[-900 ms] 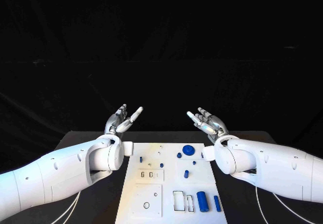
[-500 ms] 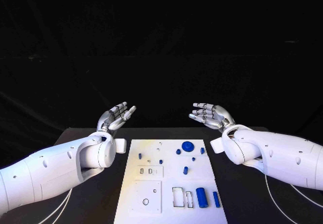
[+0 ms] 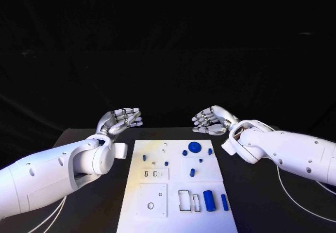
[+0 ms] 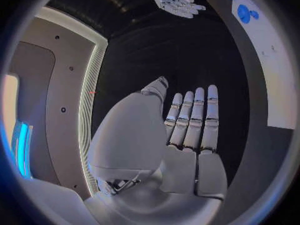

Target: Assemble the parts on the task board

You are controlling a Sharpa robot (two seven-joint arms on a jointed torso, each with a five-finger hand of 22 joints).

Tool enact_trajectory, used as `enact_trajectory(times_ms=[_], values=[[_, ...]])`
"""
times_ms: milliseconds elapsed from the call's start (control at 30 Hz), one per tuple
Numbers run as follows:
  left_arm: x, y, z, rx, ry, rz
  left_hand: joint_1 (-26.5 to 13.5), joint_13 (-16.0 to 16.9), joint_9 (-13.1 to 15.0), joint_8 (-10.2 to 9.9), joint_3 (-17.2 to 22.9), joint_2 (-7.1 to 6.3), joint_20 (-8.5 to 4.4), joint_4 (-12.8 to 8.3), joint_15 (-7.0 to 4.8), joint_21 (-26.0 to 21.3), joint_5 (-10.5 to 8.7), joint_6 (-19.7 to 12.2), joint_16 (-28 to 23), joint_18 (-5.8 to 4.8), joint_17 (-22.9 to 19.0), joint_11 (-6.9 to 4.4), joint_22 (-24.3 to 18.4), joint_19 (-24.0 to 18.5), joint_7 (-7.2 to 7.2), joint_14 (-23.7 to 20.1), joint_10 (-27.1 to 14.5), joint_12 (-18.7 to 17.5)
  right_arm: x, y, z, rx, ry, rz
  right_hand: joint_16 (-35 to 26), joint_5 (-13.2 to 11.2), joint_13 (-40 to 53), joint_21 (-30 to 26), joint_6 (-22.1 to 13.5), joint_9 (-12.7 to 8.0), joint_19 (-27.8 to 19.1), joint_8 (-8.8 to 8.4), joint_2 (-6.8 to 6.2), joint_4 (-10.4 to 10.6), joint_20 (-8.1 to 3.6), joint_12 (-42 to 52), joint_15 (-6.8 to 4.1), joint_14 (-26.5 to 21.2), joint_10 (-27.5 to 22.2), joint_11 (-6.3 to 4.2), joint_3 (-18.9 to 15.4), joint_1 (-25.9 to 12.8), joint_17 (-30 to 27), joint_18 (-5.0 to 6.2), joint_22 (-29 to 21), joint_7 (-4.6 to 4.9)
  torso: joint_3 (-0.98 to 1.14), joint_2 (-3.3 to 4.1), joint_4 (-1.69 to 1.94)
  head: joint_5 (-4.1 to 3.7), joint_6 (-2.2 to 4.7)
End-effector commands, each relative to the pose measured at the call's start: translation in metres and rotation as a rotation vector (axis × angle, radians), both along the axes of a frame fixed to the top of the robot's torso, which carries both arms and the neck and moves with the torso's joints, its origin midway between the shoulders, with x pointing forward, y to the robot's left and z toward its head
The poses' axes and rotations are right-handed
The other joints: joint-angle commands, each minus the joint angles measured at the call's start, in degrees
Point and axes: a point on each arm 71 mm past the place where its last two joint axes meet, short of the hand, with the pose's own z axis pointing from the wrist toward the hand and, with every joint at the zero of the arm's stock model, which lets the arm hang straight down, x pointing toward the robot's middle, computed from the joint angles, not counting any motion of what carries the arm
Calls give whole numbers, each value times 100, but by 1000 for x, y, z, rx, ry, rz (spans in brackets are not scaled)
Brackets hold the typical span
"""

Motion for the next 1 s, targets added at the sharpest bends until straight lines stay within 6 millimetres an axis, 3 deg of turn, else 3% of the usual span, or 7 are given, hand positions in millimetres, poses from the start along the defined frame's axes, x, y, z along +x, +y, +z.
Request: enact_trajectory(times_ms=[33, 100, 467, 567, 667, 800, 1000], values=[[-8, -8, 9, 8, -22, -105, 75, 9, 35, 90, 179, -183, -83, 7, -73, 209, -38, 337, 107, 77, 120, -48, 38, 455, 119, 449, 517, -94, -4, 10, -3, -277, -11, 87, 541, 3, 113, 635, 484, 106, 960, 104, -350, -103, -366, -27, -381, 1190, 722, -269, 225, -202, 492, 124, 275, -199, 1, 198, 34, -53, 8], [-12, -9, 14, 2, -29, -127, 65, 9, 33, 85, 176, -195, -85, 9, -74, 213, -39, 334, 104, 77, 124, -47, 38, 464, 119, 453, 518, -104, -6, 14, -1, -342, -27, 107, 898, 4, 157, 966, 537, 149, 1254, 111, -410, -130, -511, -31, -520, 1591, 839, -332, 243, -223, 820, 114, 463, -249, -1, 261, 48, -69, 12], [-28, -11, 43, -22, -67, -186, 25, 7, 4, 7, 199, -255, -137, -26, -50, 391, -44, 271, -81, 68, 128, -21, 83, 756, 129, 264, 487, -301, -14, 31, 12, -581, -133, 158, 2191, 7, 228, 2105, 622, 272, 1764, -12, -533, 13, -753, -98, -708, 2373, 904, -443, 218, -418, 2202, 102, 1237, -317, -25, 617, 108, -186, 58], [-30, -11, 48, -25, -74, -193, 24, 7, 4, 5, 198, -255, -138, -27, -50, 396, -44, 269, -84, 69, 129, -21, 84, 763, 130, 263, 485, -305, -15, 35, 13, -614, -149, 165, 2705, 10, 237, 3150, 650, 310, 2074, -57, -520, 69, -757, -96, -708, 2397, 810, -437, 109, -394, 2617, -59, 2510, -322, -33, 668, 115, -201, 62], [-31, -11, 52, -27, -79, -199, 21, 7, 2, 1, 197, -257, -139, -29, -50, 404, -45, 264, -88, 69, 131, -19, 86, 776, 133, 261, 482, -314, -16, 38, 14, -642, -159, 174, 4441, 10, 288, 4573, 695, 370, 2476, -116, -491, 154, -752, -83, -681, 2546, 726, -430, -91, -316, 4241, -275, 4319, -320, -41, 727, 135, -221, 53], [-32, -11, 55, -28, -83, -203, 14, 7, 1, -2, 194, -259, -140, -26, -50, 409, -46, 261, -91, 68, 132, -17, 87, 783, 137, 260, 479, -321, -15, 41, 13, -668, -164, 180, 5254, 15, 323, 5228, 727, 417, 2594, -162, -451, 224, -718, -62, -652, 2579, 671, -407, -175, -219, 4972, -377, 5188, -310, -52, 768, 156, -233, 40], [-32, -10, 56, -27, -83, -203, 8, 7, 0, -5, 192, -261, -140, -25, -48, 412, -47, 258, -95, 67, 133, -15, 87, 787, 140, 258, 476, -326, -14, 44, 11, -686, -166, 186, 5688, 16, 327, 5593, 750, 440, 2754, -180, -438, 254, -702, -60, -650, 2651, 663, -408, -166, -172, 5398, -452, 5709, -314, -64, 803, 179, -244, 33]])
